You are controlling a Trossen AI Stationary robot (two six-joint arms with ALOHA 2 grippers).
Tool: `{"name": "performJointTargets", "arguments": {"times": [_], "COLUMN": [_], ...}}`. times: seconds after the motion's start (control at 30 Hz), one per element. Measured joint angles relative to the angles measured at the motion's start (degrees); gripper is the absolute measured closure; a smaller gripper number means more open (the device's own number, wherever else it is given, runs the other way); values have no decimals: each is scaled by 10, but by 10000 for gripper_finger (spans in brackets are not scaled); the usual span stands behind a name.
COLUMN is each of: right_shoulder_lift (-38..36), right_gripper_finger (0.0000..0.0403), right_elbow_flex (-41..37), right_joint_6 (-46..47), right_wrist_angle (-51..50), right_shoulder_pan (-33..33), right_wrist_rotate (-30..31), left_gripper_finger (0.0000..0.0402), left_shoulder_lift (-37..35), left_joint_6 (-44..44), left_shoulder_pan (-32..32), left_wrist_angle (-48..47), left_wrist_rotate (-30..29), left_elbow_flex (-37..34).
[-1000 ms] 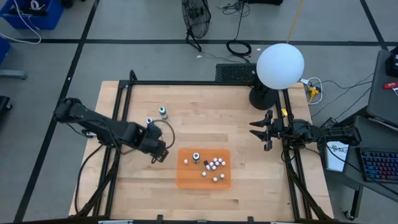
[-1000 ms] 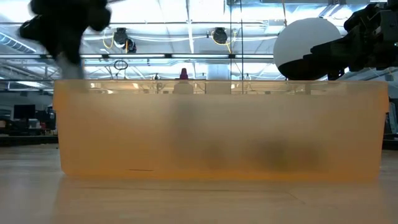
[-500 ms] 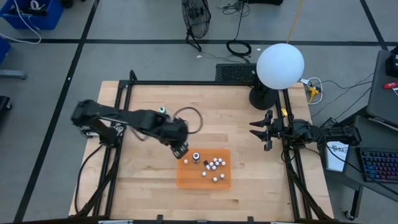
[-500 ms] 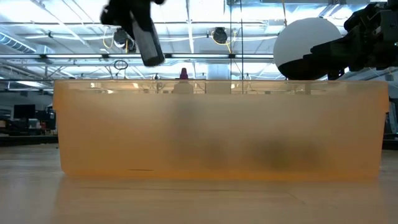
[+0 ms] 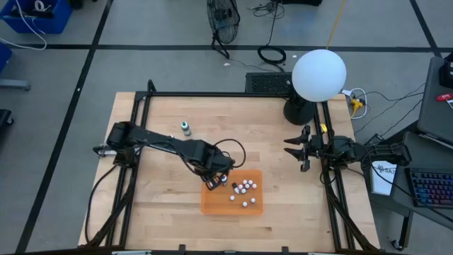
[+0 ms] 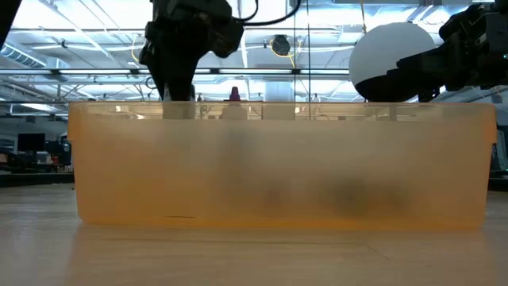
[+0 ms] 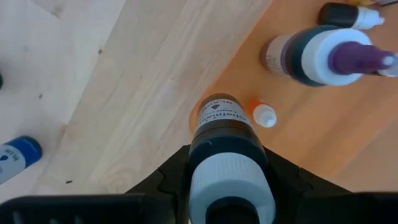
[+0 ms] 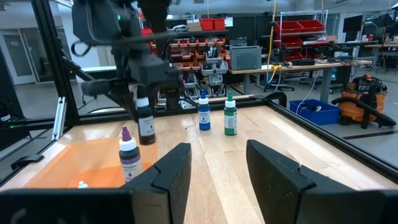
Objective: Pick & Place food coloring
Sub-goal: Put the large black food coloring bottle into the orange bin
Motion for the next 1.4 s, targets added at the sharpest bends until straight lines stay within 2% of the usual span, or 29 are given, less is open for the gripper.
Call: {"name": "performJointTargets", "arguments": {"times": [0.3, 0.67, 1.4], "right_shoulder_lift": [0, 0, 0], "right_gripper_finger": [257, 258, 260], "right_elbow_flex": [0, 0, 0], "right_joint_6": [0, 0, 0], "right_wrist_angle": [0, 0, 0], "right_shoulder_pan": [0, 0, 0], "right_wrist_rotate": [0, 0, 0], "left_gripper_finger": [264, 264, 264], "left_shoulder_lift": [12, 12, 12], "left_joint_6": [0, -13, -30], "left_shoulder_pan": [0, -4, -4], "left_wrist_angle": [11, 42, 139], "left_wrist_rotate": [1, -30, 21], "left_elbow_flex": [0, -9, -103]}}
